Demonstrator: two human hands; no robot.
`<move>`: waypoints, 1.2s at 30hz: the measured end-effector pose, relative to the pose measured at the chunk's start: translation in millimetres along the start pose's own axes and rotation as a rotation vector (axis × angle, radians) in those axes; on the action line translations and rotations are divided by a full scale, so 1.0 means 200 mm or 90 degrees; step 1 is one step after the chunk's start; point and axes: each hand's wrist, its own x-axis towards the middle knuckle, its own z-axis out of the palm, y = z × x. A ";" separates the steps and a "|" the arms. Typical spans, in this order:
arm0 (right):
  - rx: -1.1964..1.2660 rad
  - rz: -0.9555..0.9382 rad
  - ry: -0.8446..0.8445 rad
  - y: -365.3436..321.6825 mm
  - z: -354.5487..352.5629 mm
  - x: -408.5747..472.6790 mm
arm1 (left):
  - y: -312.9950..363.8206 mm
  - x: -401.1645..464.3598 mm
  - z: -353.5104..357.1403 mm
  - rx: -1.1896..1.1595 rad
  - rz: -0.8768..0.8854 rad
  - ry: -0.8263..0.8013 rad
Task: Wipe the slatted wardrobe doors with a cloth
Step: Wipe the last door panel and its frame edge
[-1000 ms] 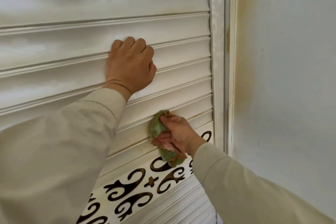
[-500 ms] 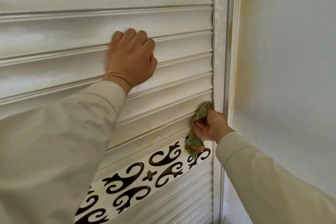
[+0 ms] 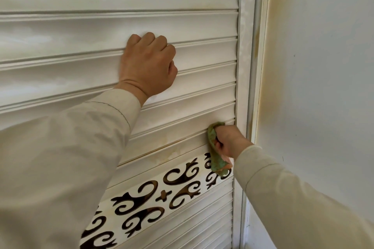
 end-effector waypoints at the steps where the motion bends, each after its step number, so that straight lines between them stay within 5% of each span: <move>1: -0.011 0.001 -0.013 0.02 0.03 -0.02 | 0.00 0.00 0.00 -0.002 -0.001 -0.001; 9: -0.011 -0.046 -0.066 0.09 0.12 -0.15 | 0.00 -0.01 0.00 -0.007 -0.001 0.008; 15: 0.085 -0.016 0.049 -0.10 -0.15 0.07 | 0.00 0.00 0.00 -0.003 0.002 0.013; 29: -0.051 0.038 -0.194 0.24 0.39 -0.35 | 0.00 -0.01 -0.02 -0.048 -0.014 -0.036; 36: 0.008 0.074 -0.159 0.27 0.40 -0.38 | 0.03 -0.13 -0.15 -0.171 -0.021 -0.101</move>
